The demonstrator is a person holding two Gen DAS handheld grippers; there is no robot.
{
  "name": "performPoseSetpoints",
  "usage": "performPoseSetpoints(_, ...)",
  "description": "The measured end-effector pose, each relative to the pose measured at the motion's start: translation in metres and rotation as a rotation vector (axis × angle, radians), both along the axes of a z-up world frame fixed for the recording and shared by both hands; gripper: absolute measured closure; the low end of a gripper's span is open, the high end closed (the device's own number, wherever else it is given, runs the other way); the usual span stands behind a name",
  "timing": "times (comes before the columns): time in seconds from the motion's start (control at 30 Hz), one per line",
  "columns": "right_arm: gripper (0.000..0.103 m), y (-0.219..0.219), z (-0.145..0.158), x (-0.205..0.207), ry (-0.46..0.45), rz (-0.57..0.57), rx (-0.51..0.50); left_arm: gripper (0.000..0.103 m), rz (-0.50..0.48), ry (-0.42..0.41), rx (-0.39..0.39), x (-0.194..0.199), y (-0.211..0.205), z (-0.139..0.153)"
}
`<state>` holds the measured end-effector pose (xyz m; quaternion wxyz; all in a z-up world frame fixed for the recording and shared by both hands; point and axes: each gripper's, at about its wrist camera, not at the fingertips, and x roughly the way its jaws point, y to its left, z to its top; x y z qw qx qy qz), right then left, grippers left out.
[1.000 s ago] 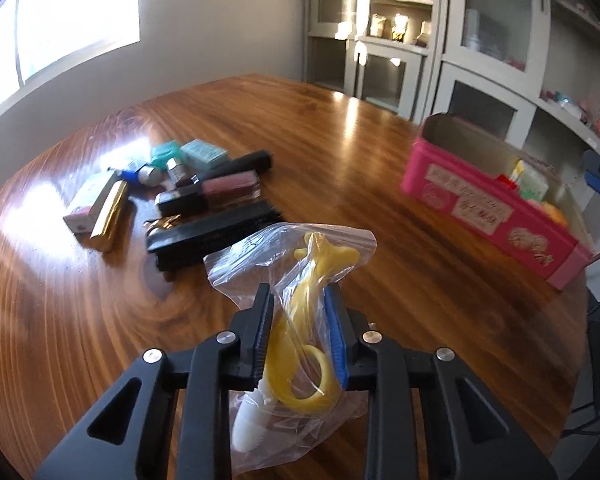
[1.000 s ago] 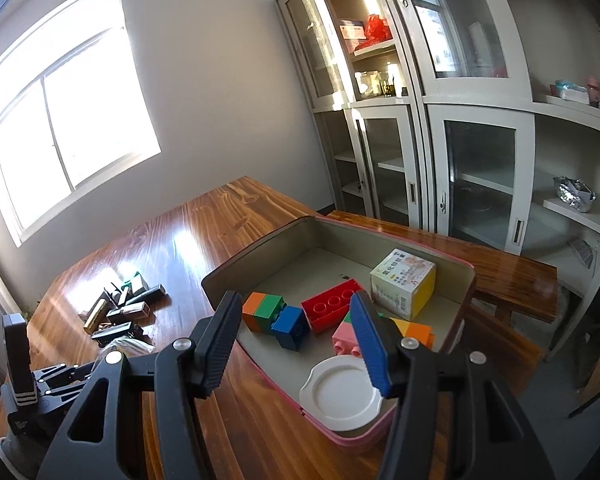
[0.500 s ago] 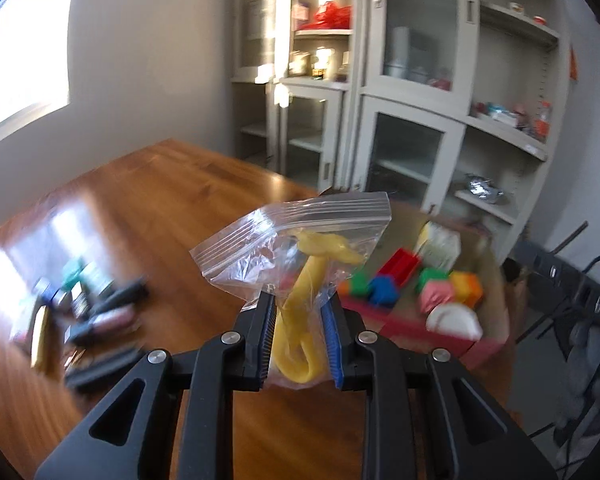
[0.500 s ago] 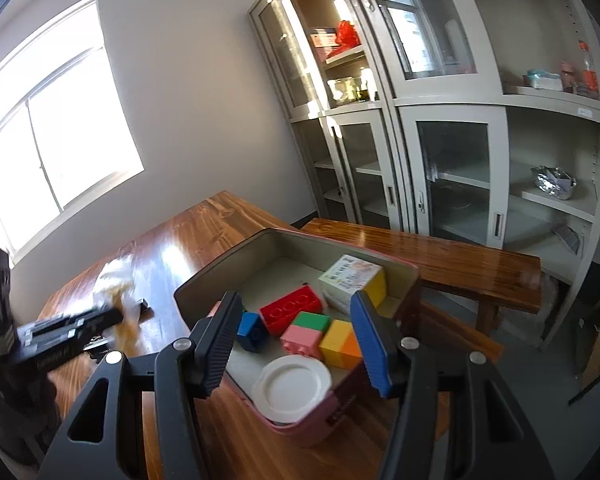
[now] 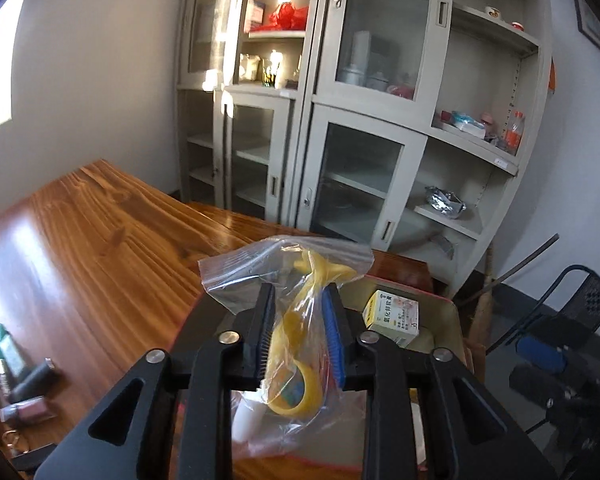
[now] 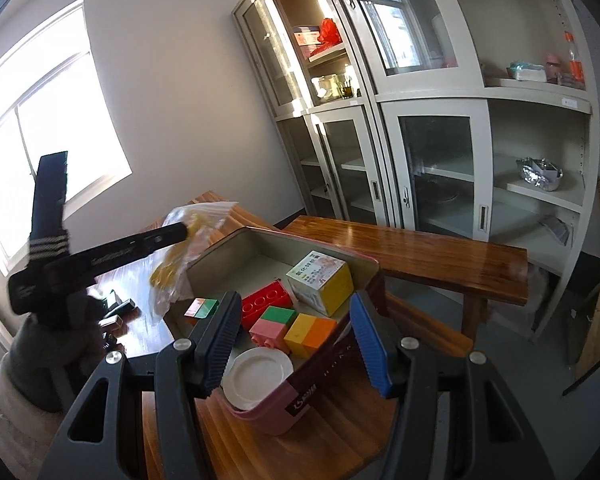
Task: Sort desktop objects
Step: 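Carry the bag and brick over the pink box and open both tools, then move both open tools back over the table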
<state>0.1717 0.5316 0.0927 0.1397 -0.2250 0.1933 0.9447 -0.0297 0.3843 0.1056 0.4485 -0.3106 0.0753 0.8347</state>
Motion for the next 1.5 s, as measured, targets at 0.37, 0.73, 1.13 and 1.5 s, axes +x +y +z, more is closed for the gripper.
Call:
performPoseSetpoints(0.37, 0.042, -0.016, -0.005, -0.017, -0.007, 0.064, -0.023, 0.041, 0.06, -0.042, 0.024, -0.008, -0.031, -0.009)
performPoseSetpoints(0.73, 0.042, -0.059, -0.004, -0.039, -0.012, 0.173, -0.015, 0.041, 0.144, -0.032, 0.007, -0.009, -0.081, -0.013)
performPoseSetpoints(1.13, 0.033, -0.111, -0.014, -0.065, -0.044, 0.308, -0.032, 0.041, 0.315, -0.043, -0.007, -0.03, -0.168, -0.022)
performPoseSetpoints(1.5, 0.032, -0.158, -0.028, -0.093, -0.099, 0.411, -0.03, 0.041, 0.547, -0.056, -0.019, -0.064, -0.273, -0.037)
